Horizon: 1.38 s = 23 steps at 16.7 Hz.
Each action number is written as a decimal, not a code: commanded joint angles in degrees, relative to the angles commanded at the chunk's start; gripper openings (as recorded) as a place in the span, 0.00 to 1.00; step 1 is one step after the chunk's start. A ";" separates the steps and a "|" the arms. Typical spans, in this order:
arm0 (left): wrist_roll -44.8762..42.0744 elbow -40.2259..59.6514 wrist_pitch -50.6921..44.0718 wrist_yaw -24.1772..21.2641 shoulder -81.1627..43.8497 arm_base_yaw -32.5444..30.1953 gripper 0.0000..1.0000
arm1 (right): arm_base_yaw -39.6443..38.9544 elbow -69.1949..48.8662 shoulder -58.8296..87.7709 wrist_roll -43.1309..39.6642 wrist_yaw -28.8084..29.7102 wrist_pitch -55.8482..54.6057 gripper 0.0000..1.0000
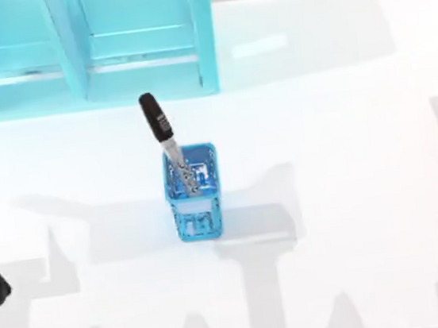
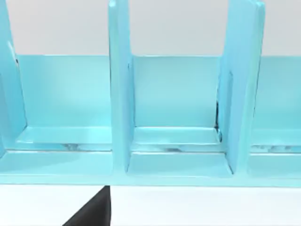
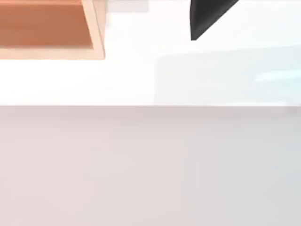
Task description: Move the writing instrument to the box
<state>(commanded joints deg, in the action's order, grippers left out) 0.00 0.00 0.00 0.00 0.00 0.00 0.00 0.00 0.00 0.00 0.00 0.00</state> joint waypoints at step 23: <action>0.00 0.00 0.00 0.00 0.00 0.00 1.00 | -32.76 -41.69 80.85 4.81 -9.98 -11.42 1.00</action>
<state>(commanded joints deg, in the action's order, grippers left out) 0.00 0.00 0.00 0.00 0.00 0.00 -32.76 -41.69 80.85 4.81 -9.98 -11.42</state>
